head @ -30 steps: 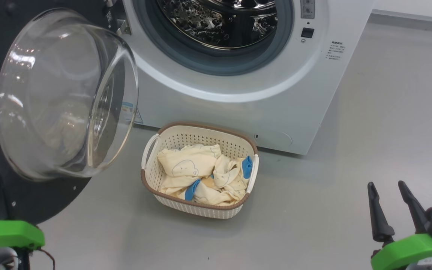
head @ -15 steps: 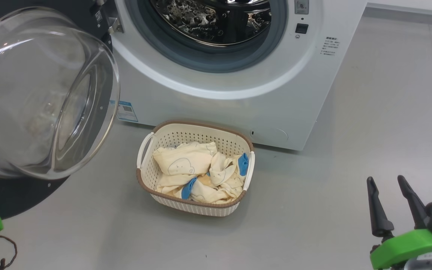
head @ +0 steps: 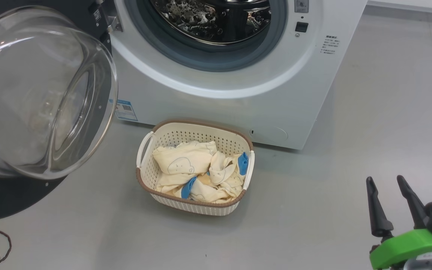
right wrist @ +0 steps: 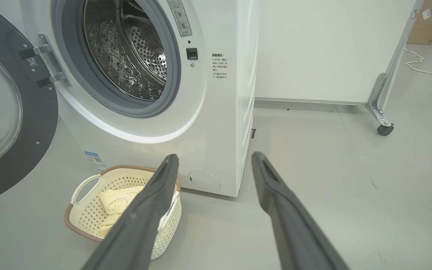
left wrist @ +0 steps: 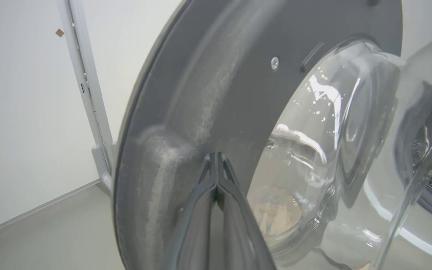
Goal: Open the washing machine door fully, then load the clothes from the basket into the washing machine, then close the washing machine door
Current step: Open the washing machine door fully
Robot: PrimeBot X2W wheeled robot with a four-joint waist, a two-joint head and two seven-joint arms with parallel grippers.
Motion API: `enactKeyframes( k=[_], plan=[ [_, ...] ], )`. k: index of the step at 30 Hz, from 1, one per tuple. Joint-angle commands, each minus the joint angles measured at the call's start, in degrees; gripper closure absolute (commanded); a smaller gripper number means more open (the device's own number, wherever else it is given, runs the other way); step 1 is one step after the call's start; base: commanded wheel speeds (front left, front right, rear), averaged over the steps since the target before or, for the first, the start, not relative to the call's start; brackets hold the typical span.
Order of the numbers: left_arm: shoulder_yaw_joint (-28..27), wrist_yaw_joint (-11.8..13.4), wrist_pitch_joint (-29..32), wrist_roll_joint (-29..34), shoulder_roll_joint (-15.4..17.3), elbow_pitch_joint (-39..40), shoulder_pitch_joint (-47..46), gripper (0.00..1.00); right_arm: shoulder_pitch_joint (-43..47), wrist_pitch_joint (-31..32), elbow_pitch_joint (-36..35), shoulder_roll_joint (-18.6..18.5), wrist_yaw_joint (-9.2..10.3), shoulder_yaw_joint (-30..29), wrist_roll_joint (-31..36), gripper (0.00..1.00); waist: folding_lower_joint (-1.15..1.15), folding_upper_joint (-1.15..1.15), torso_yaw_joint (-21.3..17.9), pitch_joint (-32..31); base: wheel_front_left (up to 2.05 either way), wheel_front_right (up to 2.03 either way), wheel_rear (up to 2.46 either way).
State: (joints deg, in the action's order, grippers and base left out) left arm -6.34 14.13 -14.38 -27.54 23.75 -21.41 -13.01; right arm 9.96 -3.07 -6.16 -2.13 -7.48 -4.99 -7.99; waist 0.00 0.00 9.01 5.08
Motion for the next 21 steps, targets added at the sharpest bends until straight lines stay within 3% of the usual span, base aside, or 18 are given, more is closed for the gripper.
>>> enactKeyframes(
  k=[1, 14, 15, 19, 20, 21],
  plan=[
    [-3.6, 1.7, -0.6, 1.0, 1.5, 2.8, -1.3, 1.0, -3.0, -0.1, -1.9, -0.8, -0.01, 1.3, 0.4, 0.0, 0.0, 0.0, 0.0, -0.2, 0.0, 0.0, 0.0],
    [-4.7, -1.6, -0.6, 5.9, -4.5, 14.0, 6.0, 0.98, -2.5, 0.3, -2.3, -0.8, -0.01, 1.0, 1.1, 0.0, 0.0, 0.0, 0.2, -1.1, 0.0, 0.0, 0.0],
    [-4.5, -1.8, -0.6, 6.2, -5.0, 15.2, 6.6, 0.85, -2.5, 0.3, -2.3, -0.8, -0.01, 0.9, 1.2, 0.0, 0.0, 0.0, 0.1, -1.2, 0.0, 0.0, 0.0],
    [-2.7, -2.4, -0.6, 7.7, -7.0, 19.0, 9.4, 0.54, -2.3, 0.4, -2.5, -0.8, -0.01, 0.8, 1.3, 0.0, 0.0, 0.0, -0.2, -1.8, 0.0, 0.0, 0.0],
    [-2.2, -2.4, -0.6, 7.8, -7.6, 19.7, 10.1, 0.37, -2.2, 0.5, -2.5, -0.8, -0.01, 0.8, 1.3, 0.0, 0.0, 0.0, -0.3, -2.0, 0.0, 0.0, 0.0],
    [-1.6, -2.3, -0.4, 7.9, -8.0, 20.2, 10.7, 0.1, -2.1, 0.6, -2.5, -0.8, -0.01, 0.8, 1.3, 0.0, 0.0, 0.0, -0.4, -2.2, 0.0, 0.0, 0.0]
  ],
)
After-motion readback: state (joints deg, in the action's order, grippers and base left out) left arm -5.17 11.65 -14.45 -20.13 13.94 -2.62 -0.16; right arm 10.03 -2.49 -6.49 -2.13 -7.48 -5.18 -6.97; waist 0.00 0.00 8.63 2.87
